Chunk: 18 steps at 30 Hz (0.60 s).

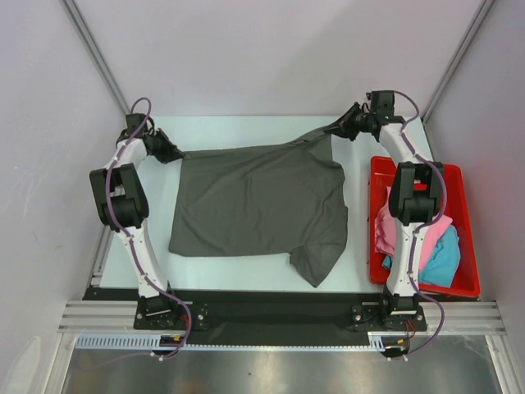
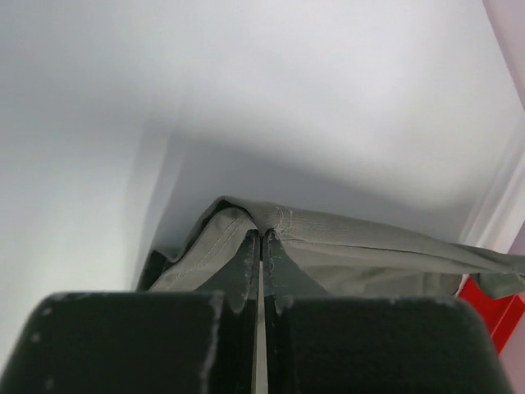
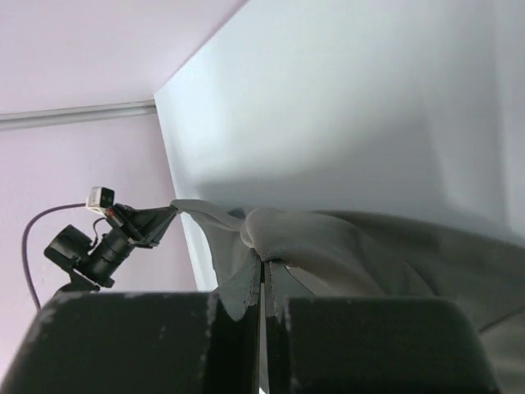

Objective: Fold and stack the t-shirts
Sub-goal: Fold the tshirt

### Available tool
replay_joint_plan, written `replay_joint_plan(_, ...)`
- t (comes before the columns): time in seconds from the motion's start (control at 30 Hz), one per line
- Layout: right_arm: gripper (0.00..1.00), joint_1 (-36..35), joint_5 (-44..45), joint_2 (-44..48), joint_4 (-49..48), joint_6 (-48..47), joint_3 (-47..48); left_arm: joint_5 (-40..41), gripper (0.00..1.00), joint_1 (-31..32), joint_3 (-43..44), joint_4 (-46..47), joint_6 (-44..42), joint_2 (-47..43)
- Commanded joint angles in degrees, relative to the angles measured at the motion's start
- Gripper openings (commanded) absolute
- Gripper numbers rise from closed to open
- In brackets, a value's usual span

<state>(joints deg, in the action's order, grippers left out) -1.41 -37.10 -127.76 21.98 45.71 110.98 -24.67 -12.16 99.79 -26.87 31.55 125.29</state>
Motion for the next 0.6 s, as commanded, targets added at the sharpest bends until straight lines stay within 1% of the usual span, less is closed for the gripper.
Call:
replay_joint_plan(0.0, 0.00, 0.27, -2.80, -1.87, -2.98, 0.87, 5.03, -2.58, 0.00, -1.02, 2.25, 3.75, 2.20, 0.39)
replay_joint_plan(0.13, 0.00, 0.27, -3.76, -3.37, -6.41, 1.39, 5.56, -3.19, 0.00, -1.55, 2.78, 5.33, 3.16, 1.79)
replay_joint_plan(0.23, 0.00, 0.27, -3.85, -4.42, -4.76, 1.05, 7.32, -4.25, 0.00, -1.90, 3.83, 5.52, 3.60, 2.49)
replay_joint_plan(0.33, 0.00, -0.17, -2.89, -3.72, 0.07, -1.14, 7.50, -3.99, 0.00, -2.16, 5.24, 3.77, 2.91, 3.11)
replay_joint_plan(0.37, 0.00, -0.43, -2.37, -3.20, 3.74, -2.37, 6.98, -3.81, 0.00, -2.16, 5.42, 3.24, 2.64, 2.94)
replay_joint_plan(0.43, 0.00, -0.96, -0.35, -1.18, 7.80, -5.62, 5.66, -3.11, 0.00, -2.16, 5.33, 1.40, 1.50, 2.76)
replay_joint_plan(0.47, 0.00, -1.14, 0.10, -0.21, 10.34, -6.42, 4.70, -3.02, 0.00, -2.16, 5.42, 0.69, 1.06, 2.67)
replay_joint_plan(0.57, 0.00, -1.93, 1.07, 4.71, 12.47, -8.36, -1.45, -1.79, 0.00, -2.16, 4.72, -2.83, -0.61, 1.97)
